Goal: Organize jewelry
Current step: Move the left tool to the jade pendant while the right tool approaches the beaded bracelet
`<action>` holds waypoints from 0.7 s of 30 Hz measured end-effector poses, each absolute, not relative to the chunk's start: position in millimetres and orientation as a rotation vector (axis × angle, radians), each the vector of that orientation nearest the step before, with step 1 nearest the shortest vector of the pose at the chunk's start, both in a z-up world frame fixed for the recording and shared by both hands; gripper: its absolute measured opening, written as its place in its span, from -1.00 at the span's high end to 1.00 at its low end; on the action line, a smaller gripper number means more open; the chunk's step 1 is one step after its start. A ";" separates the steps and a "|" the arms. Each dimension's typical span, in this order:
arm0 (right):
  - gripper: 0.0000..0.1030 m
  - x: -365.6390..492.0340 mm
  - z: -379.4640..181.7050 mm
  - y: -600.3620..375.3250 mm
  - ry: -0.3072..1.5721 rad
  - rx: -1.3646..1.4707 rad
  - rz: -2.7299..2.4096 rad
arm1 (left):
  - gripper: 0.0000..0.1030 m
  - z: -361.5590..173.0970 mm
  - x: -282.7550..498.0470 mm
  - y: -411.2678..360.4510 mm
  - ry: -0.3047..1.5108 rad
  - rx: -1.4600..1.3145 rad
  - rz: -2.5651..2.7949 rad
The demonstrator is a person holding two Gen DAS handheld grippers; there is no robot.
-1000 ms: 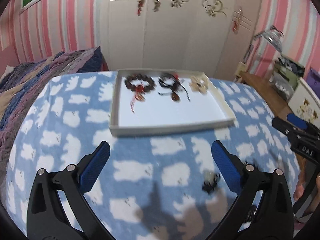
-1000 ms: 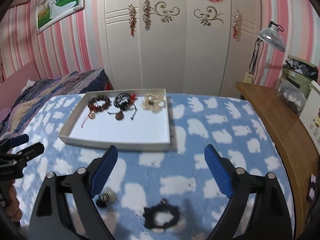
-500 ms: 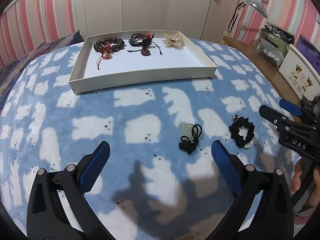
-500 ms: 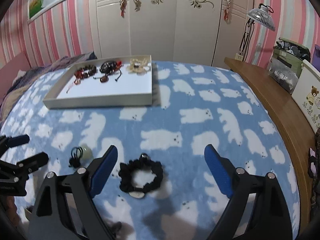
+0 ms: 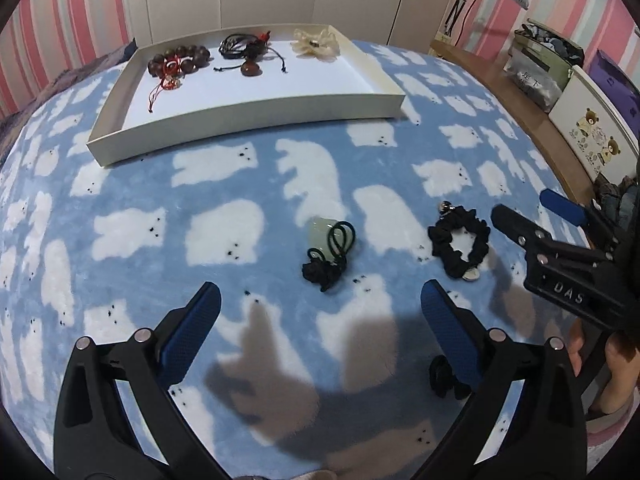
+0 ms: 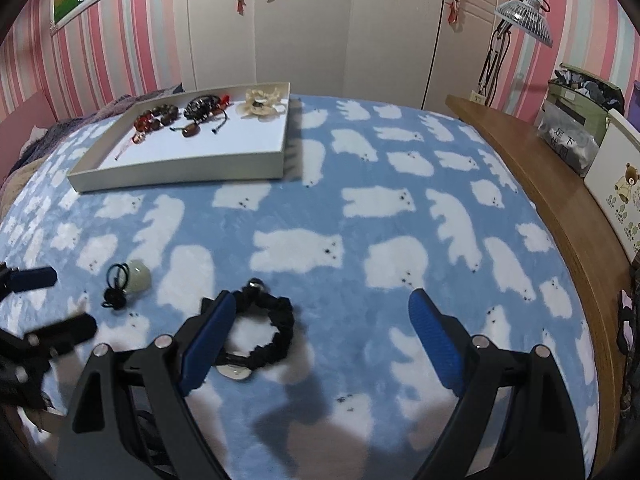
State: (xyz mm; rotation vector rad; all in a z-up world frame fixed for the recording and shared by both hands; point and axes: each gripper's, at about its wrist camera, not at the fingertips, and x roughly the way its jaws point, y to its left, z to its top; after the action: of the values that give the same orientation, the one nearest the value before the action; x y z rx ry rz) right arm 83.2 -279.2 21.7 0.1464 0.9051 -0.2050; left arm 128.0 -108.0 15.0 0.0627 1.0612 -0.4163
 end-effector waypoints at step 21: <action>-0.11 99.4 -13.6 -270.7 1.049 0.162 -0.153 | -0.08 -16.7 153.4 -125.1 1.191 0.079 -0.396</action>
State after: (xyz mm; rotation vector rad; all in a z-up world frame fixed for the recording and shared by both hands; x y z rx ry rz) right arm 99.4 -270.7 -13.6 0.1619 1.0486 -0.1528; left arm 153.4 -125.1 -16.7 0.0795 1.1913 -0.3955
